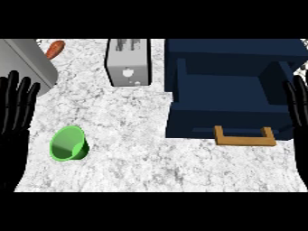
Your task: Pick up the cup, place it into the drawer and close the drawer
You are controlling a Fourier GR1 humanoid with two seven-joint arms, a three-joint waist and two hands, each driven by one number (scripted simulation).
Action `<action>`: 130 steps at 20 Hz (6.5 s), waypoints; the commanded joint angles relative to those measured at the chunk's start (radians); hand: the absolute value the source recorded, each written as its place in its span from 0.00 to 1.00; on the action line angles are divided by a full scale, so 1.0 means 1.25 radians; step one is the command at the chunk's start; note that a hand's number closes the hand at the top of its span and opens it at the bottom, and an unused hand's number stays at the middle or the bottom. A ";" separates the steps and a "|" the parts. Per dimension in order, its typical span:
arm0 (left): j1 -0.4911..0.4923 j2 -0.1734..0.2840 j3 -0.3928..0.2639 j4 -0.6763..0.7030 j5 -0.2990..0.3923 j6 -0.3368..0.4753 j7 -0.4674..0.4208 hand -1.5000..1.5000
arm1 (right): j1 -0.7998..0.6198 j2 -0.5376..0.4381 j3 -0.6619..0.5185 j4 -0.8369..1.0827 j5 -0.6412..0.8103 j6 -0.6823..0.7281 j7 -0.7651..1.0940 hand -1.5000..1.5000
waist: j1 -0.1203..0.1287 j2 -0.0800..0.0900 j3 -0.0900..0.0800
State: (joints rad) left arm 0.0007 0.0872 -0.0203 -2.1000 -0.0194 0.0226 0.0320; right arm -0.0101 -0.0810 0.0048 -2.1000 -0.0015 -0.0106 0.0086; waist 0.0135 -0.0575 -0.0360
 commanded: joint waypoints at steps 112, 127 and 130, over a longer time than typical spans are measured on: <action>-0.246 0.085 0.213 1.322 0.116 -0.403 -0.745 0.00 | -0.122 0.002 -0.023 -0.016 -0.096 0.073 0.208 0.00 | -0.014 0.046 0.028; -0.268 0.097 0.209 1.342 0.111 -0.398 -0.906 1.00 | -0.121 0.012 -0.023 0.018 -0.096 0.082 0.167 0.00 | -0.019 0.050 0.027; -0.268 0.069 0.224 1.275 0.136 -0.306 -0.870 1.00 | -0.066 -0.002 -0.050 0.007 -0.119 0.111 0.132 0.00 | -0.013 0.046 0.028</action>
State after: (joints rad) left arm -0.3368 0.1962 0.2527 -0.4745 0.1462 -0.3660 -0.9429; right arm -0.0911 -0.0799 -0.0470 -2.0988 -0.1493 0.1258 0.1838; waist -0.0075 0.0013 -0.0011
